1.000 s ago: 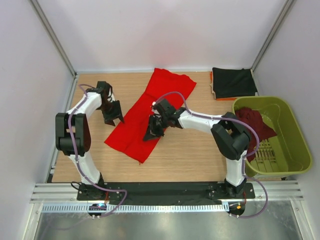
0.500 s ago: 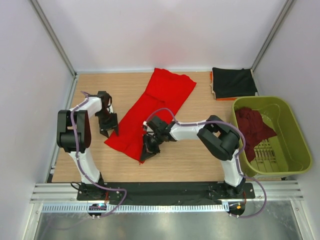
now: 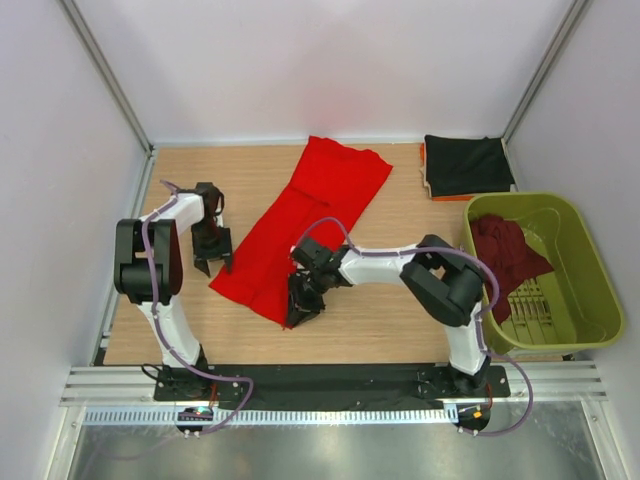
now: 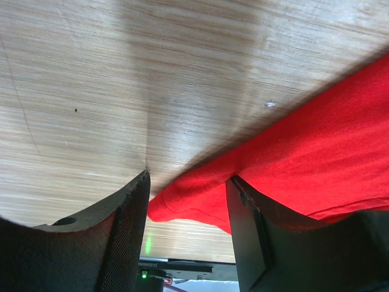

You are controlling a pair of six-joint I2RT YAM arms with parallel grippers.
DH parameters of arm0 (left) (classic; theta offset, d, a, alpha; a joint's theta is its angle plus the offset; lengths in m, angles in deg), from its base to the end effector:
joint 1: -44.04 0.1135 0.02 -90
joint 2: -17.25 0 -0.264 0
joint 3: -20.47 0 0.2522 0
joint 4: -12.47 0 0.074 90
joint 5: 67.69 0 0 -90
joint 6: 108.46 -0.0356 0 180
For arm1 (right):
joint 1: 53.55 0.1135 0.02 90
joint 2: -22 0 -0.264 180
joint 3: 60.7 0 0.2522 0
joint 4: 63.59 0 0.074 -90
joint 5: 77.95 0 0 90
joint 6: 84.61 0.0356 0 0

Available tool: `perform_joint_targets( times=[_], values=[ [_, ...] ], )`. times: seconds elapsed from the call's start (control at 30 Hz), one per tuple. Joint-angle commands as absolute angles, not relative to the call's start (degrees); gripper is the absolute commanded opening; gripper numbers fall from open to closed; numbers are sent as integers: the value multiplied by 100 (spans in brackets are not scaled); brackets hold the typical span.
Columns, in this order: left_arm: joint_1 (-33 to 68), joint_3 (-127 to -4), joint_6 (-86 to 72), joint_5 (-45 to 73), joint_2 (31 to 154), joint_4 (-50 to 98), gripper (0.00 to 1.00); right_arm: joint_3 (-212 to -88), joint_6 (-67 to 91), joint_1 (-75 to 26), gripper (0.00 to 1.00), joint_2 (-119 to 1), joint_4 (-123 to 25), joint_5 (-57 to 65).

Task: Fold and stack the t-shirts
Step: Fold the tshirt

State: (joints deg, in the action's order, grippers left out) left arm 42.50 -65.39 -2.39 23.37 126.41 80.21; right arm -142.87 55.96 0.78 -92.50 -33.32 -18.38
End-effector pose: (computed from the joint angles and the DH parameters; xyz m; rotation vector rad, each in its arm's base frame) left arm 0.3362 -0.0084 0.1535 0.3951 -3.1012 -0.0329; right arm 0.2132 0.3280 0.1259 0.2807 -2.8252 -1.0171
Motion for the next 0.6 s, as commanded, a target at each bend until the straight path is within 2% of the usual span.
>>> perform_joint_targets(
  times=[0.0,0.07,0.17,0.37,0.57],
  values=[
    [4264,-6589,-282,2398,12492,8072,54,-14565,5838,121,32,-8375,-2199,-433],
    [4264,-6554,-317,2363,12456,8072,52,-14724,6476,130,35,-8154,-1600,392],
    [4264,-6528,-299,2266,12483,8064,46,-14925,7067,173,35,-8259,-1197,860],
    [4264,-6422,-290,2099,12509,8090,31,-15093,7666,331,36,-8663,-1230,837],
    [4264,-6404,-221,2099,12509,8125,5,-15049,8142,665,41,-8883,-1547,836]
  ],
)
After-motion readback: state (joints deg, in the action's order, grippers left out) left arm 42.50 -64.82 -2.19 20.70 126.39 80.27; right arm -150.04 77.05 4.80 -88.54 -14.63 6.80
